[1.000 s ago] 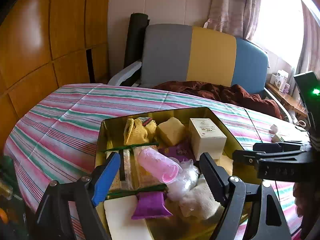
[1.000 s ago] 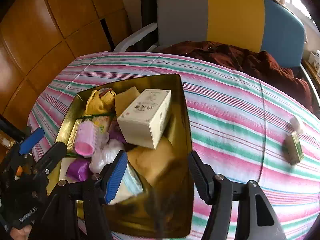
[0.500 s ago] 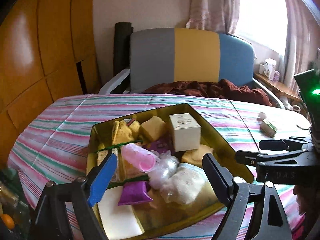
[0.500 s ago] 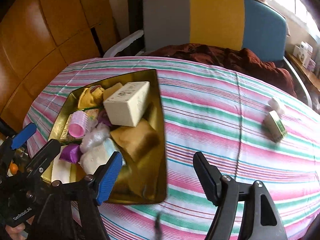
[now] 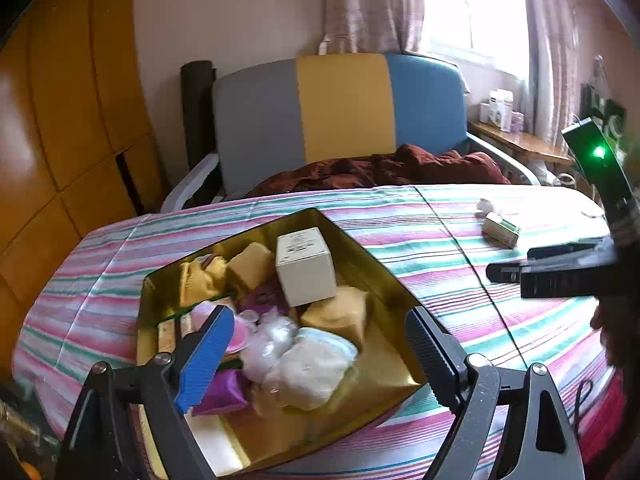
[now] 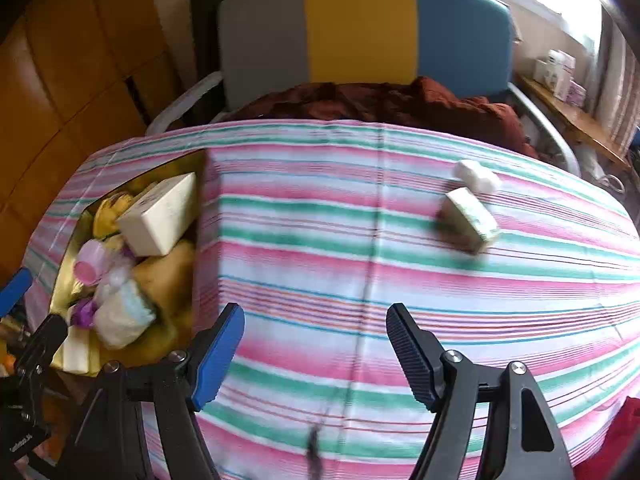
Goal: Organize objects
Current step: 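Move both grippers from the tray toward the green box and white bundle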
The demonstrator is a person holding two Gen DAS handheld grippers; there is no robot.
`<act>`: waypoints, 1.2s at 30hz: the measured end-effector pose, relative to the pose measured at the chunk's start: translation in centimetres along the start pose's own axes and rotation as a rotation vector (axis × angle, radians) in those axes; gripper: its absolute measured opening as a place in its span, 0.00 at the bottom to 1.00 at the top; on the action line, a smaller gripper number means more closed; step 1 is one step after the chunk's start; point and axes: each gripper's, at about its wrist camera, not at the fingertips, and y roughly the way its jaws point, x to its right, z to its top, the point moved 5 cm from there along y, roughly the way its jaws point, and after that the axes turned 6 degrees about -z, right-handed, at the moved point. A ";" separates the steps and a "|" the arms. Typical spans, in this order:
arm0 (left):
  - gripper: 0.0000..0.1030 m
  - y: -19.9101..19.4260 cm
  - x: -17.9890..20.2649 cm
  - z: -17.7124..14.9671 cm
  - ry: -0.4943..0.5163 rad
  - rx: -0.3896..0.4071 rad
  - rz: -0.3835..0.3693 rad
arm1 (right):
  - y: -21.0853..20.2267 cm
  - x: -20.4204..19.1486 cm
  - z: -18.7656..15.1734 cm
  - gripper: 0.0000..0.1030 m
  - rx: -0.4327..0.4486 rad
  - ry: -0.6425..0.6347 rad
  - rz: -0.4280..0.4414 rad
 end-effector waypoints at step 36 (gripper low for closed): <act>0.87 12.9 16.7 5.0 0.239 -0.187 -0.291 | 3.7 25.9 0.5 0.74 -0.010 0.695 -0.119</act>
